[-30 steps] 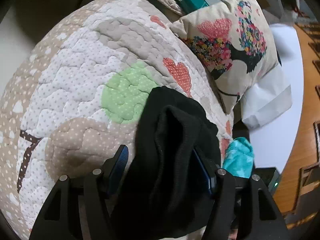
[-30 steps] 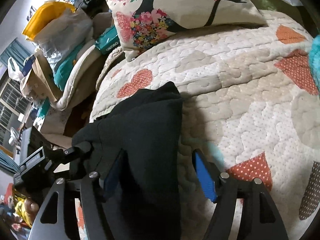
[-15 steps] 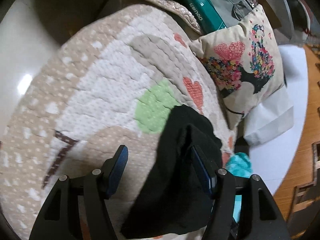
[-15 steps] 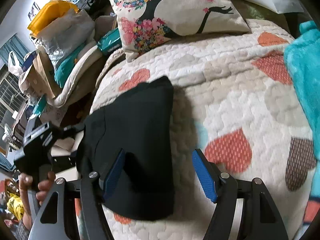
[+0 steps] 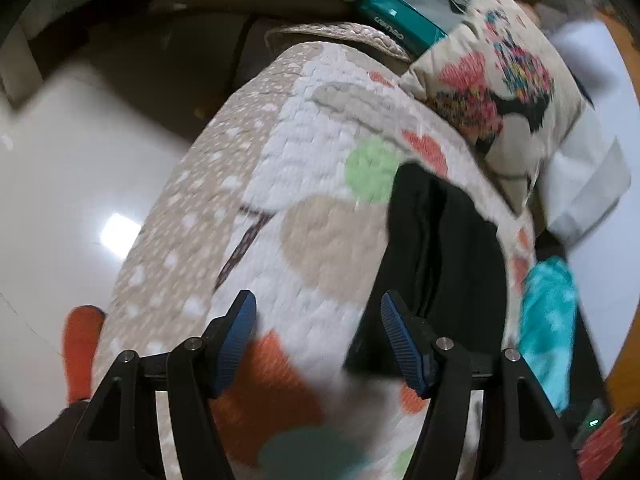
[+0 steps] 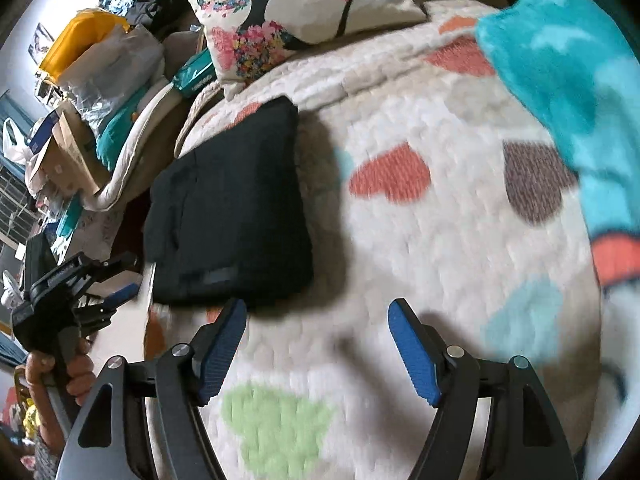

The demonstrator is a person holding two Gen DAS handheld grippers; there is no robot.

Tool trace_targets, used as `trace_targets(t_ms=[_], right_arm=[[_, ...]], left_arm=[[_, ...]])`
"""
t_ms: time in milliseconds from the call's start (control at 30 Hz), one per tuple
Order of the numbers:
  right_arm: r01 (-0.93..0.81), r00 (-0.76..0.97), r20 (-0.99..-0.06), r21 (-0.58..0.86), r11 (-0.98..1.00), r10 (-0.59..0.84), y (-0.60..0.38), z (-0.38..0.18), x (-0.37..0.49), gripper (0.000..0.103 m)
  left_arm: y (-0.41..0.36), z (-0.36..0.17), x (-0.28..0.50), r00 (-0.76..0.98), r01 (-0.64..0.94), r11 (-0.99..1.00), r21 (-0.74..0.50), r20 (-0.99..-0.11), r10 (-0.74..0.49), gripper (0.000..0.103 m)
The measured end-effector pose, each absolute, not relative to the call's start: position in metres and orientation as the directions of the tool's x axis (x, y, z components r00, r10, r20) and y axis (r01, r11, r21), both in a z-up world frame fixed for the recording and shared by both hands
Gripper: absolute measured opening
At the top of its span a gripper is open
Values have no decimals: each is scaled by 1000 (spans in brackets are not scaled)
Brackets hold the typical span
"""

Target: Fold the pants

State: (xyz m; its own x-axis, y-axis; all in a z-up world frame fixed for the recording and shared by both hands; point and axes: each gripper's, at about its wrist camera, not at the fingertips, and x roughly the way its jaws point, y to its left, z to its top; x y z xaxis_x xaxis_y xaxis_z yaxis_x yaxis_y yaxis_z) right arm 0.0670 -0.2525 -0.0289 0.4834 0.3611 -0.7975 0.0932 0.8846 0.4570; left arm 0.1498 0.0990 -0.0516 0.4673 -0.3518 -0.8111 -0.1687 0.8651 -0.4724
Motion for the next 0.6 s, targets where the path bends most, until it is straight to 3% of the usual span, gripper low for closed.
trace_targets(t_ms=[233, 467, 600], right_arm=[[11, 488, -812, 374, 928, 321, -230, -17, 19, 78], [-54, 595, -771, 246, 968, 229, -212, 11, -16, 78], [-97, 652, -729, 196, 976, 211, -201, 27, -36, 78]], left_arm=[[77, -43, 81, 523, -101, 955, -279, -832, -188, 64], [69, 1, -5, 679, -125, 981, -149, -734, -25, 65], [55, 31, -46, 780, -152, 986, -70, -622, 76, 81]])
